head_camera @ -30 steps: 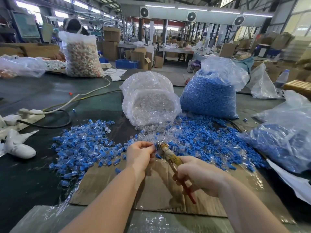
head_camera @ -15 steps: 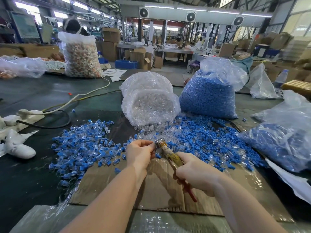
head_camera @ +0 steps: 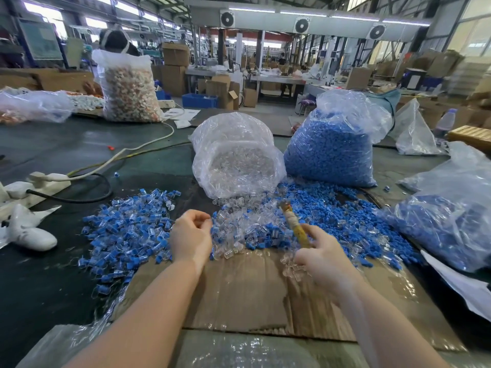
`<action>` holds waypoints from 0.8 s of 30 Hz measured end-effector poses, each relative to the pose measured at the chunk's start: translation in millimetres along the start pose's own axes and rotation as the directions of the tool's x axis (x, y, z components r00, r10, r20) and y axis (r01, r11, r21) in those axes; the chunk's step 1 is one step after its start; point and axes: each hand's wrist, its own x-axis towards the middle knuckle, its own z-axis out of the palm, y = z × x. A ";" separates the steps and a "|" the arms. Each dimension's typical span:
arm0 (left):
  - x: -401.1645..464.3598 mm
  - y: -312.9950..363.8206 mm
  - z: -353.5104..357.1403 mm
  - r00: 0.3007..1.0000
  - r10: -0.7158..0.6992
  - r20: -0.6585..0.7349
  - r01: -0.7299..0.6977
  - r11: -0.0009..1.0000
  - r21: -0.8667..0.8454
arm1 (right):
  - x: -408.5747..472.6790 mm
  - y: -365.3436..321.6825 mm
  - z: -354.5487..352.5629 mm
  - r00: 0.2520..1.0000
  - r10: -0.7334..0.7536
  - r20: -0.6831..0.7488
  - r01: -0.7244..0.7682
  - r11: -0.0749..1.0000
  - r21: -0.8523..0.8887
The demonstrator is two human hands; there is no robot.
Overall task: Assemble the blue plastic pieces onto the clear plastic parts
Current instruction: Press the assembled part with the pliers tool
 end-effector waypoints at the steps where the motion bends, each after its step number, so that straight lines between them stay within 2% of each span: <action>1: 6.0 -5.0 -7.1 0.998 0.061 -0.033 -0.058 0.994 0.087 | 6.7 5.4 -6.6 0.996 -0.039 -0.084 0.031 0.995 -0.097; 3: 18.3 -17.0 -20.4 0.988 0.138 -0.067 -0.118 0.963 0.241 | 19.1 18.3 -21.1 0.972 -0.069 -0.223 0.001 0.957 -0.292; 5: 27.8 -28.1 -31.1 0.982 0.169 -0.086 -0.127 0.923 0.362 | 28.5 31.0 -34.6 0.943 -0.049 -0.329 -0.103 0.897 -0.430; 10: 34.7 -46.1 -41.6 0.983 0.181 -0.022 -0.143 0.839 0.525 | 39.4 51.1 -57.0 0.919 -0.005 -0.394 -0.231 0.803 -0.549; 12: 30.9 -46.1 -38.9 0.972 0.233 -0.021 -0.178 0.794 0.581 | 41.3 57.8 -63.8 0.922 0.000 -0.388 -0.259 0.745 -0.614; 14: 22.5 -41.1 -31.4 0.959 0.282 -0.018 -0.228 0.811 0.539 | 42.6 63.2 -67.7 0.923 0.001 -0.385 -0.275 0.702 -0.657; 17: 2.2 -30.7 -13.0 0.946 0.323 0.034 -0.313 0.877 0.365 | 40.7 66.9 -68.3 0.922 -0.003 -0.387 -0.287 0.666 -0.689; 20: -21.8 -24.1 8.9 0.913 0.388 0.129 -0.409 0.870 0.276 | 38.2 67.7 -67.3 0.926 -0.017 -0.377 -0.287 0.615 -0.735; 24: -46.4 -22.2 32.8 0.885 0.408 0.225 -0.456 0.858 0.238 | 35.0 68.0 -67.3 0.933 -0.004 -0.359 -0.289 0.587 -0.757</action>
